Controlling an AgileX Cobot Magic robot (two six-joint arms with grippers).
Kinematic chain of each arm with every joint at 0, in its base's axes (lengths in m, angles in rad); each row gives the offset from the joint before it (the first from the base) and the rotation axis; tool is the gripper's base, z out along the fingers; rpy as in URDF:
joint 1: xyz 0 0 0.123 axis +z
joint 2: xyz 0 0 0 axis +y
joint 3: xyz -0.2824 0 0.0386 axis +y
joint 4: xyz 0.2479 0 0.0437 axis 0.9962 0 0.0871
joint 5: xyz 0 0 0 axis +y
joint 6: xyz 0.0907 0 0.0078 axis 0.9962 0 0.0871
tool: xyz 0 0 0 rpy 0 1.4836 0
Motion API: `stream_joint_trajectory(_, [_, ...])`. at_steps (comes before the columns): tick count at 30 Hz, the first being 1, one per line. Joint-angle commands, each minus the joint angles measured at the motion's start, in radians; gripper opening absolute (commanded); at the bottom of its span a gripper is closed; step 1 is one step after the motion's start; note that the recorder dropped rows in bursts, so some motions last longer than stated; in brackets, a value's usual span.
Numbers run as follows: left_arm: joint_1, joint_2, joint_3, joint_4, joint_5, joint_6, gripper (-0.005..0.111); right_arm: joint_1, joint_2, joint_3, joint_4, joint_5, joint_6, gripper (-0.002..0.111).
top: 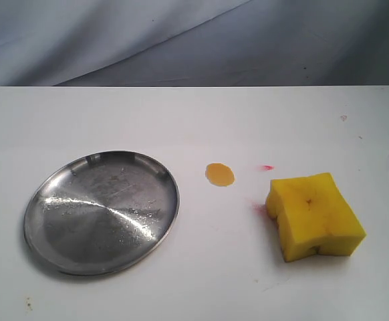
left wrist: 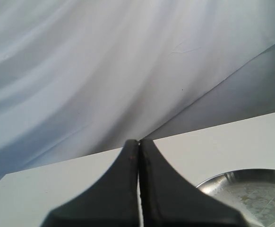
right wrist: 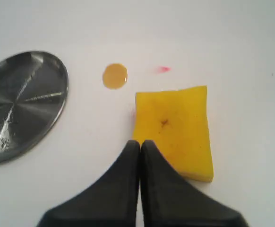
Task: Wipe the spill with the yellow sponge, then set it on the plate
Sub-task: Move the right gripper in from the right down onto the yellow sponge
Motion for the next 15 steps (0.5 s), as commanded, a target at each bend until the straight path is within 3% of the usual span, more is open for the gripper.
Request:
stream_joint_trajectory(1, [0.004, -0.003, -0.003, -0.007, -0.003, -0.009, 0.0, -0.006, 0.16, -0.058, 0.013, 0.036, -0.073, 0.002])
stream_joint_trajectory(4, [0.004, -0.003, -0.003, -0.007, -0.003, -0.009, 0.0, -0.006, 0.27, -0.093, 0.013, 0.045, -0.099, 0.017])
stream_joint_trajectory(9, [0.004, -0.003, -0.003, -0.007, -0.003, -0.009, 0.0, -0.006, 0.415, -0.133, 0.013, 0.061, -0.119, 0.058])
stream_joint_trajectory(11, [0.004, -0.003, -0.003, -0.007, -0.003, -0.009, 0.0, -0.006, 0.464, -0.142, 0.013, 0.048, -0.126, 0.068])
stream_joint_trajectory(15, [0.004, -0.003, -0.003, -0.007, -0.003, -0.009, 0.0, -0.006, 0.544, -0.142, 0.013, -0.029, -0.146, 0.074])
